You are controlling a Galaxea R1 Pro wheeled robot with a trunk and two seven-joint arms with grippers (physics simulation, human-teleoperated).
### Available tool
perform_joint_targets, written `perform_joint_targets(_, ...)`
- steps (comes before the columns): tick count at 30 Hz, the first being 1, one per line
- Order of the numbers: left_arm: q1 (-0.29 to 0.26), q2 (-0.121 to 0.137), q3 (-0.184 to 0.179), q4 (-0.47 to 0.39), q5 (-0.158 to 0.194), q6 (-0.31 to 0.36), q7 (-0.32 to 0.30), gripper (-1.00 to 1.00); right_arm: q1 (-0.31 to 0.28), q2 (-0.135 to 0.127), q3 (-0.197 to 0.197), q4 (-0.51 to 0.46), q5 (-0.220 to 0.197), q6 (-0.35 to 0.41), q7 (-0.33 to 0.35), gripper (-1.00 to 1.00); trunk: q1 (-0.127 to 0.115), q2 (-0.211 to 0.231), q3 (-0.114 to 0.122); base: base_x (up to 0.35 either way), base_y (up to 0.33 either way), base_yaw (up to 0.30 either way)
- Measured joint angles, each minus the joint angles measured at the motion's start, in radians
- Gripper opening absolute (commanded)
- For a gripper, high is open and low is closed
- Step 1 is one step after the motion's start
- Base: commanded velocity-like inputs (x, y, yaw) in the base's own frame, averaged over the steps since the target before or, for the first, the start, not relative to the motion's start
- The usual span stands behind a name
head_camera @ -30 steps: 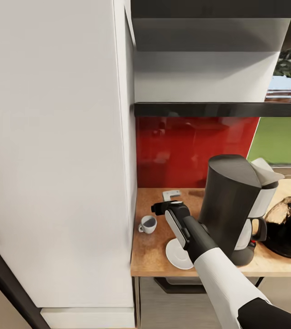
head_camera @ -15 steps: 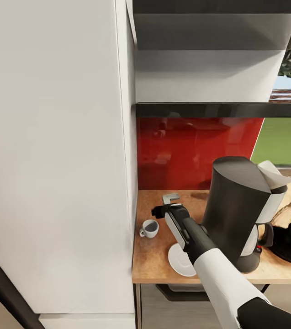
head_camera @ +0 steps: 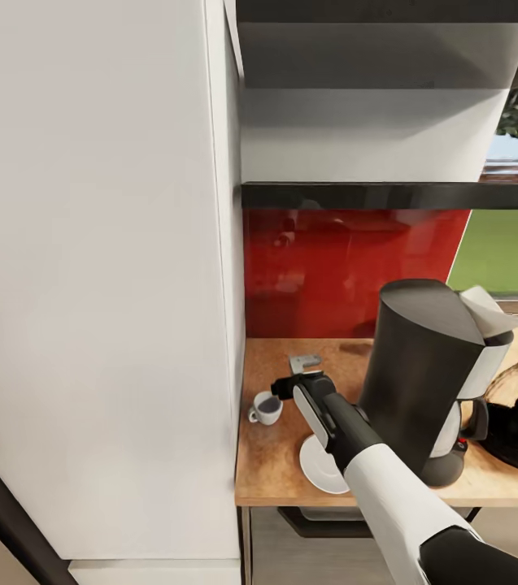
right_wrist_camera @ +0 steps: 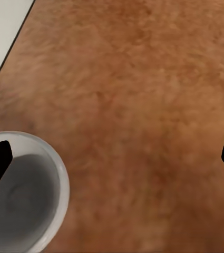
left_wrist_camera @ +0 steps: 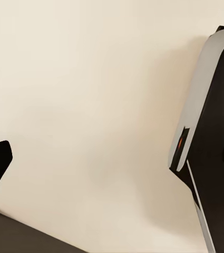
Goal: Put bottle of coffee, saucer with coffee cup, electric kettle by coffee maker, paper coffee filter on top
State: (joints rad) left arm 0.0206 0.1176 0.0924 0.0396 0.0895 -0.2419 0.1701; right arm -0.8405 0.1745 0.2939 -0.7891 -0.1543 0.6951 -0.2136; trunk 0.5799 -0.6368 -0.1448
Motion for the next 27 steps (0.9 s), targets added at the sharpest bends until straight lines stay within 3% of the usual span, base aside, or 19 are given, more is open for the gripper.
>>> perform_joint_targets(7, 0.001, 0.001, 0.0, 0.0, 0.0, 0.001, -0.001, 1.0, 0.0, 0.0, 0.0, 0.06, -0.001, 0.0, 0.001, 1.0, 0.0, 0.0, 0.0, 0.088, 0.0, 0.0)
perform_joint_targets(27, 0.002, 0.001, 0.0, 0.0, 0.0, 0.0, -0.001, 1.0, 0.0, 0.0, 0.0, 0.067, -0.001, 0.0, 0.002, 1.0, 0.0, 0.0, 0.0, 0.041, 0.041, 0.0)
